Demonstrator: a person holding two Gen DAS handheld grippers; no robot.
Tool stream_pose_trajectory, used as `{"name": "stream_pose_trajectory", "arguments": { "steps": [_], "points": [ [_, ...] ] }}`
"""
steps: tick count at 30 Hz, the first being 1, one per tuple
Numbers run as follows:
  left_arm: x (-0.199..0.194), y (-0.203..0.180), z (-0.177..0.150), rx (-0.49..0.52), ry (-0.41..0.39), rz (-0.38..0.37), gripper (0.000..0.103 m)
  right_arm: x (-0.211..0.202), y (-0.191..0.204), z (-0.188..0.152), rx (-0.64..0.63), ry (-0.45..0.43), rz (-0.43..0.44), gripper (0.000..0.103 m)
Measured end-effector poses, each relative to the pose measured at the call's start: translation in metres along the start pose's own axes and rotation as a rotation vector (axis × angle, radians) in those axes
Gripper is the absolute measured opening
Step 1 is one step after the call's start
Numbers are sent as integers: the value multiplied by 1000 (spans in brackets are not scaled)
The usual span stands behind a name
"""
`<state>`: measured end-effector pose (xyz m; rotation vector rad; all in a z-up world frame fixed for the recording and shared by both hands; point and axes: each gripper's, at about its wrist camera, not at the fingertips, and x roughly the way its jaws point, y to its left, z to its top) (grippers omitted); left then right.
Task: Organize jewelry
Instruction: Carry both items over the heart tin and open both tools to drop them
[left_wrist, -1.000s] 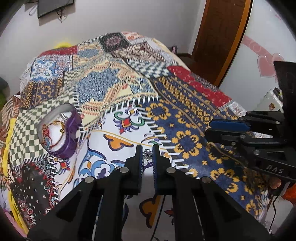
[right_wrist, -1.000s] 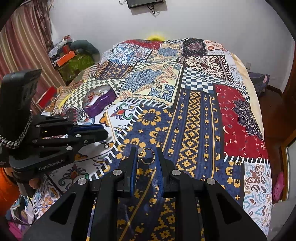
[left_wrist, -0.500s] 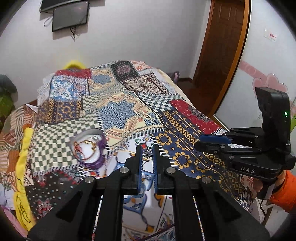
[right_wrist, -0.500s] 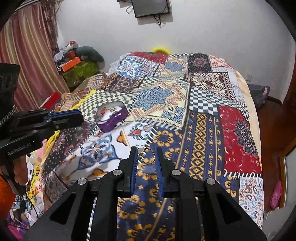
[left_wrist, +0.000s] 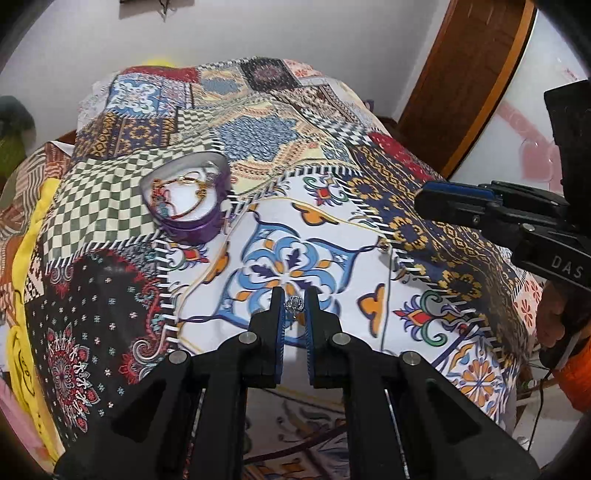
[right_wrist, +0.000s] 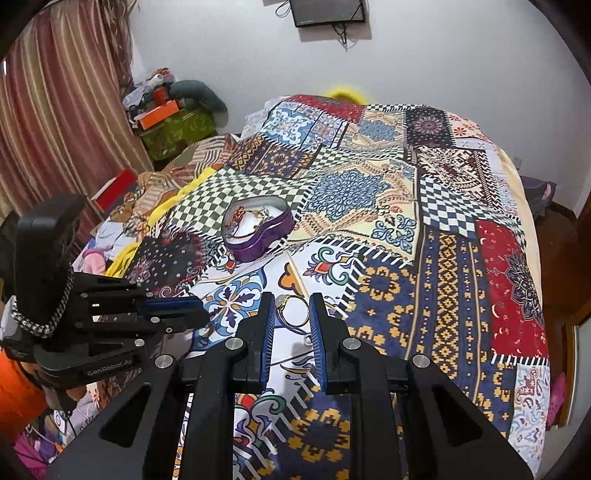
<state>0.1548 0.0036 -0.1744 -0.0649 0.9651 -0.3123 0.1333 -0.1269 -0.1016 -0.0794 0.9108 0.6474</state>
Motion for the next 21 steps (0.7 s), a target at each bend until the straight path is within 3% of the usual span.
{"name": "stream_pose_trajectory", "arguments": {
  "steps": [6, 13, 21],
  "points": [
    [-29, 10, 5, 4, -77, 64, 8, 4, 1, 4, -8, 6, -1, 17],
    [-52, 29, 24, -25, -150, 66, 8, 16, 4, 14, -1, 11, 19, 17],
    [-42, 48, 38, -36, -162, 92, 8, 32, 17, 35, -40, 10, 35, 17]
  ]
}}
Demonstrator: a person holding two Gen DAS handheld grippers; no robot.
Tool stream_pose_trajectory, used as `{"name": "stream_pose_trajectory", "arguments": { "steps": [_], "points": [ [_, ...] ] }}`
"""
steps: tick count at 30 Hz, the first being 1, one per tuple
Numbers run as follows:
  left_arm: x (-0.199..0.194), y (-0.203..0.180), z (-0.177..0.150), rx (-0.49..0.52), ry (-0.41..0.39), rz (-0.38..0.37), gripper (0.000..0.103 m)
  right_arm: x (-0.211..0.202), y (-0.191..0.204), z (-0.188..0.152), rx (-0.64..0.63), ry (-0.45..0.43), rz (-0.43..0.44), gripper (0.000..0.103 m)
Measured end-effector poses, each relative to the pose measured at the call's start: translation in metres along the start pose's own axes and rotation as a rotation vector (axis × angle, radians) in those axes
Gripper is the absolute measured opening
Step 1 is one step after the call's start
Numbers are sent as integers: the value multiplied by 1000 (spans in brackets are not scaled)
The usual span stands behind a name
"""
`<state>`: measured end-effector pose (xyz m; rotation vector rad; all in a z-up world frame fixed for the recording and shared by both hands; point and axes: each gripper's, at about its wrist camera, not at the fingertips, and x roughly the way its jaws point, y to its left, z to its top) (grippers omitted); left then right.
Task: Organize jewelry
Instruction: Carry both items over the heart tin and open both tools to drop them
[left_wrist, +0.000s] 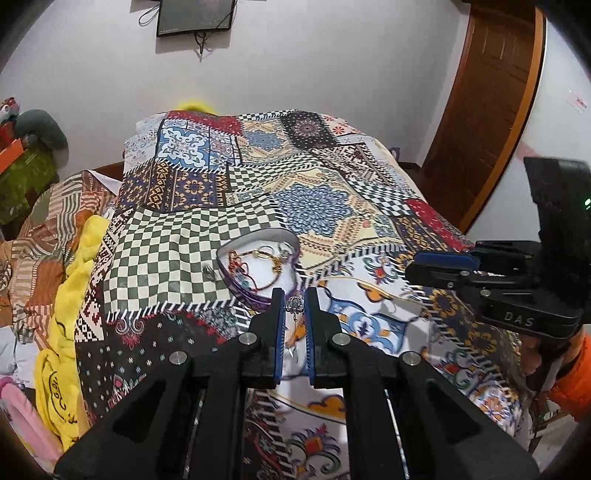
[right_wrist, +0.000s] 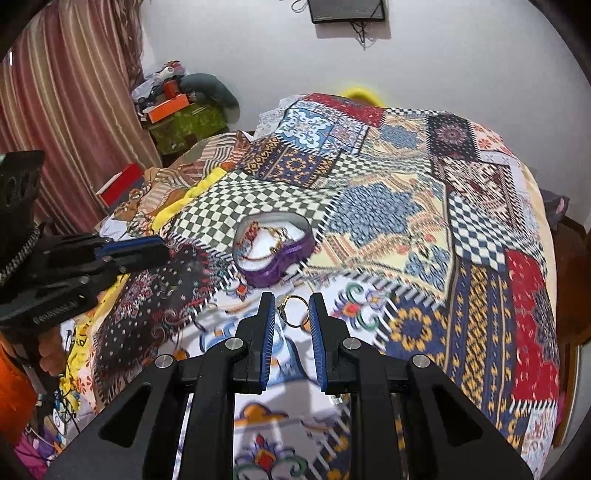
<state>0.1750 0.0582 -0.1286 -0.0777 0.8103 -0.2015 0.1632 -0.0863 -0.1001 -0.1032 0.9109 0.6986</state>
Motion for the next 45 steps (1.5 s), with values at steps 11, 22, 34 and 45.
{"name": "stream_pose_trajectory", "arguments": {
  "steps": [11, 22, 34, 45],
  "points": [
    [44, 27, 21, -31, 20, 4, 8, 38, 6, 49, -35, 12, 10, 17],
    [94, 35, 28, -31, 75, -17, 8, 91, 9, 77, -37, 122, 53, 17],
    [99, 40, 22, -19, 89, -4, 12, 123, 4, 80, 29, 233, 129, 17],
    [52, 56, 23, -72, 20, 62, 31, 87, 11, 82, -15, 168, 67, 18]
  ]
}}
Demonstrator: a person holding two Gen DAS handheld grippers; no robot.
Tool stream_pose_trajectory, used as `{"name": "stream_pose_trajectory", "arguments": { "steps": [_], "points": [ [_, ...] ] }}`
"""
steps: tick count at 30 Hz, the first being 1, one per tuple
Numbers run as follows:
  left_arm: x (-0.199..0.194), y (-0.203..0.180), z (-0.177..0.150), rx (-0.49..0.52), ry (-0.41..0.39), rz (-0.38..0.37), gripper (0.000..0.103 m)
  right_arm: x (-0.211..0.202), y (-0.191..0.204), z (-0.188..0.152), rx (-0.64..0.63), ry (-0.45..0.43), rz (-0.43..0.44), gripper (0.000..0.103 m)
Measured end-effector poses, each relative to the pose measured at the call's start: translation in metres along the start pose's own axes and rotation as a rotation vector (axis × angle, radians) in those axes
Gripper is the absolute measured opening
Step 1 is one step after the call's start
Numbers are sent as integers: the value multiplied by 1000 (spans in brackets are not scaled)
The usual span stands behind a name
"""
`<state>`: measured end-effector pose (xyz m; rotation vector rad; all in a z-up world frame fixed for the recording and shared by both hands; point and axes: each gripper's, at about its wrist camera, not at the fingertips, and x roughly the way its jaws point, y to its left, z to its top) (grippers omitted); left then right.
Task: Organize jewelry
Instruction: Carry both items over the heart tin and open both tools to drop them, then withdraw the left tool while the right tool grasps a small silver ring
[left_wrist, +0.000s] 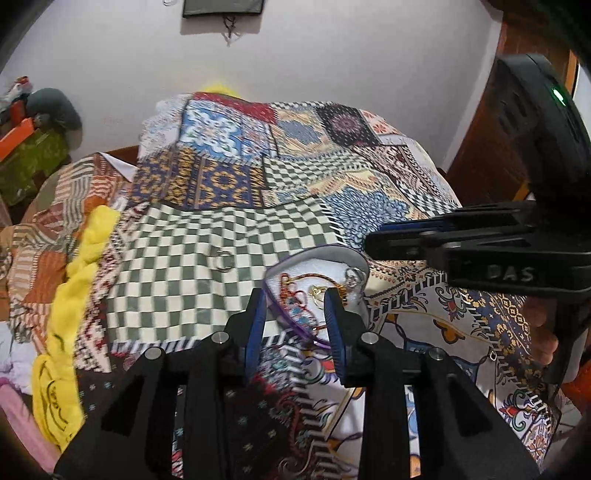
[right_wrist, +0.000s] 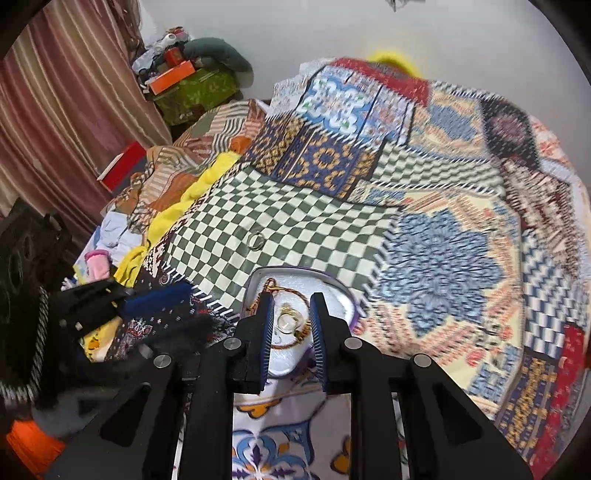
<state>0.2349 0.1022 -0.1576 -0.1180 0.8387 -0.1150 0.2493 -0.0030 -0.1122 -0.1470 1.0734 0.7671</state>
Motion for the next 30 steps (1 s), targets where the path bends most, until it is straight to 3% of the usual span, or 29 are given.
{"name": "stream_pose_trajectory", "arguments": {
  "steps": [4, 8, 12, 14, 17, 22, 30],
  "points": [
    [-23, 4, -2, -3, -20, 26, 31, -29, 0, -10, -15, -46, -43, 21],
    [-42, 2, -10, 3, -26, 36, 34, -59, -4, -27, -26, -99, -103, 41],
    [-57, -5, -24, 15, -19, 25, 36, -81, -11, -49, -19, -117, -149, 41],
    [-62, -9, -31, 23, -13, 19, 45, -86, -14, -64, -22, -114, -187, 41],
    [-68, -15, -44, 39, -3, 10, 49, -84, -17, -87, -36, -83, -234, 41],
    [-70, -22, -67, 56, 36, 18, 51, -66, -16, -122, -84, -2, -284, 41],
    [-68, -14, -95, 13, 85, 29, 51, -53, -17, -147, -77, 24, -282, 41]
  ]
}}
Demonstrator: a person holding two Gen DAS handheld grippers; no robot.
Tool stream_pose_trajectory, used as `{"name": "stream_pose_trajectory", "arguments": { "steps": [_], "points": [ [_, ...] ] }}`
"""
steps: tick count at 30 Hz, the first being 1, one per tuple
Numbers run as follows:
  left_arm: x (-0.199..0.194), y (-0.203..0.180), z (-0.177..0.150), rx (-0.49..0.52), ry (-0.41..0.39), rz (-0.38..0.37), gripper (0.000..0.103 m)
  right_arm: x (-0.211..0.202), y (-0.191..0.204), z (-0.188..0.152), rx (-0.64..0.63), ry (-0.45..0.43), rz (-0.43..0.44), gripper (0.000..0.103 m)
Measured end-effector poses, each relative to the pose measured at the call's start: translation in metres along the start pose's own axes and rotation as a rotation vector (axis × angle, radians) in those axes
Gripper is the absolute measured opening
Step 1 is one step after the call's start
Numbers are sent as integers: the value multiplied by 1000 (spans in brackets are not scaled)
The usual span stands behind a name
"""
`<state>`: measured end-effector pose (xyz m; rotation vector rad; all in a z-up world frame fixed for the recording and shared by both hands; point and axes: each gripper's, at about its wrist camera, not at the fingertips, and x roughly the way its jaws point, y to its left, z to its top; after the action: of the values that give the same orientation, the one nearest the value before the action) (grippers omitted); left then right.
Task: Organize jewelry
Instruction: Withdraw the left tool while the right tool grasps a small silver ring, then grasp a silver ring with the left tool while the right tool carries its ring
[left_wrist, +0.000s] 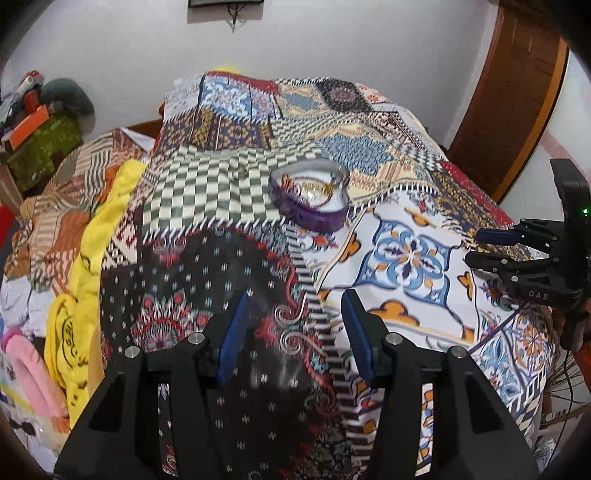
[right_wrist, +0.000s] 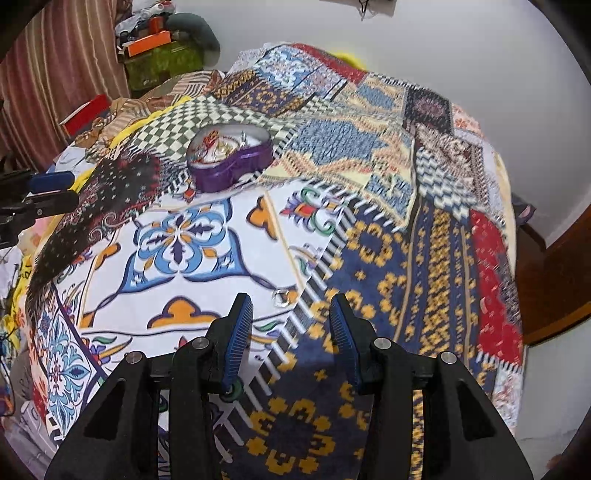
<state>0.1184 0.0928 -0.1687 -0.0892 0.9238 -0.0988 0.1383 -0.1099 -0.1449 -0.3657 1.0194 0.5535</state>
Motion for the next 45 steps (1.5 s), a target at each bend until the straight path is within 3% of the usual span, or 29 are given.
{"name": "stream_pose_trajectory", "arguments": {
  "steps": [3, 7, 12, 16, 20, 28, 33, 41, 45],
  "points": [
    [2, 3, -4, -12, 11, 7, 51, 0, -1, -2, 12, -16, 10, 40],
    [5, 7, -7, -31, 12, 11, 51, 3, -4, -2, 50, -24, 15, 22],
    [13, 13, -8, -60, 23, 4, 51, 4, 2, -4, 51, -37, 24, 8],
    [17, 17, -7, -68, 27, 8, 51, 3, 11, -5, 5, -46, -13, 8],
    [19, 23, 1, -75, 16, 10, 51, 2, 2, -1, 29, -46, 23, 8],
    [35, 45, 46, -83, -22, 25, 51, -7, -12, 27, 81, -117, 58, 8],
    [67, 62, 84, -113, -15, 1, 51, -5, -19, 50, 97, -161, 80, 8],
    [132, 82, 125, -185, 54, -127, 50, 10, -28, 69, 100, -183, 101, 8],
    [153, 87, 136, -190, 57, -83, 48, 18, -33, 72, 103, -180, 113, 8]
  ]
}}
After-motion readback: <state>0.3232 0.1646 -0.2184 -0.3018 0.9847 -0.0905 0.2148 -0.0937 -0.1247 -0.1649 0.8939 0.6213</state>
